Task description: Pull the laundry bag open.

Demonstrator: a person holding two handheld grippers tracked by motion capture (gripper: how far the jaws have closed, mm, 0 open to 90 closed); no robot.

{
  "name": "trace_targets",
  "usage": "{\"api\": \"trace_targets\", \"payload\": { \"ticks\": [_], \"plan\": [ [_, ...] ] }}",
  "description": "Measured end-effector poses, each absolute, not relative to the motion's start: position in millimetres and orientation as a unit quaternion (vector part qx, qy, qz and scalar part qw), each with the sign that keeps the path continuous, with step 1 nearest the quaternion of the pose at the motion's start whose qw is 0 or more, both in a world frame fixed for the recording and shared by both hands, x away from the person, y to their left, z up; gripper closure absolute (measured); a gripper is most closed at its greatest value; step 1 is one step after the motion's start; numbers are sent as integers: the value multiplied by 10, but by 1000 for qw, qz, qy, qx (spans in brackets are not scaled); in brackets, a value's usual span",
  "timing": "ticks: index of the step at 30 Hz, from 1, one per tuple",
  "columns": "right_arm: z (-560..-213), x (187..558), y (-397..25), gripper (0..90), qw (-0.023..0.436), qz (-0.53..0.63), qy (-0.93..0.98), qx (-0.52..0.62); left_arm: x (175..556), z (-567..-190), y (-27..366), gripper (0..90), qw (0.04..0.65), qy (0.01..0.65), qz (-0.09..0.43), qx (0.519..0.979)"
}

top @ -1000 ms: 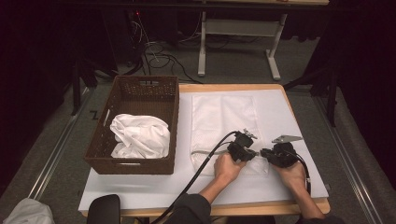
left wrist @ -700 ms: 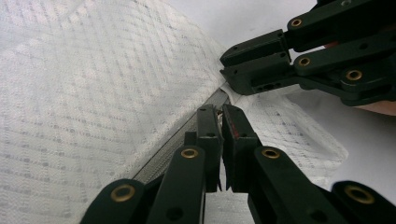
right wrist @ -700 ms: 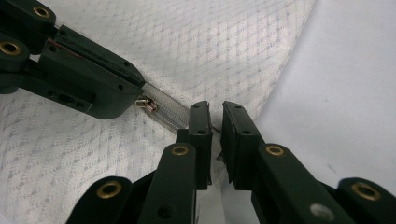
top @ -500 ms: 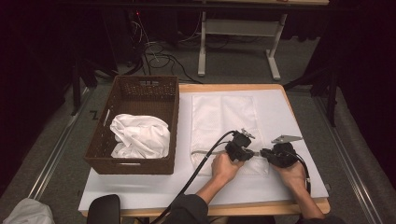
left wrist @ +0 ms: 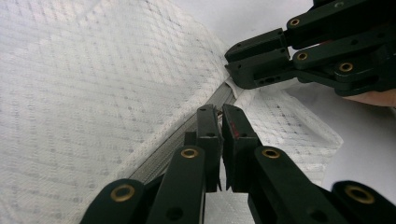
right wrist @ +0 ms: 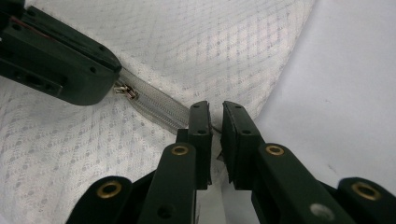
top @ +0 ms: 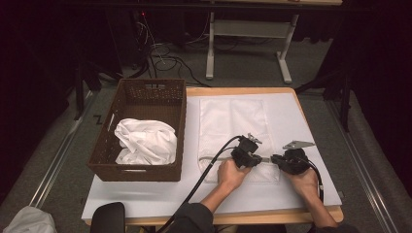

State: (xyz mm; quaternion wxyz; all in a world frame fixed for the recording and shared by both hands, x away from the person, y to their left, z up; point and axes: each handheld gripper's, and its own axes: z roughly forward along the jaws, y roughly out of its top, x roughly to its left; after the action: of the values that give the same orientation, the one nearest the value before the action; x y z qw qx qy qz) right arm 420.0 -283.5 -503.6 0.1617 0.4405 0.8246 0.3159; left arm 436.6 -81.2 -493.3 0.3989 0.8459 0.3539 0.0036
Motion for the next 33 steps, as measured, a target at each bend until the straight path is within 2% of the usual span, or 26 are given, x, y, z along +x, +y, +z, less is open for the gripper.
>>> {"api": "trace_targets", "payload": {
  "ticks": [33],
  "plan": [
    [-5035, 4202, -2838, 826, 161, 316, 825, 440, 4297, -4876, -625, 857, 407, 354, 13, 842]
  ]
}}
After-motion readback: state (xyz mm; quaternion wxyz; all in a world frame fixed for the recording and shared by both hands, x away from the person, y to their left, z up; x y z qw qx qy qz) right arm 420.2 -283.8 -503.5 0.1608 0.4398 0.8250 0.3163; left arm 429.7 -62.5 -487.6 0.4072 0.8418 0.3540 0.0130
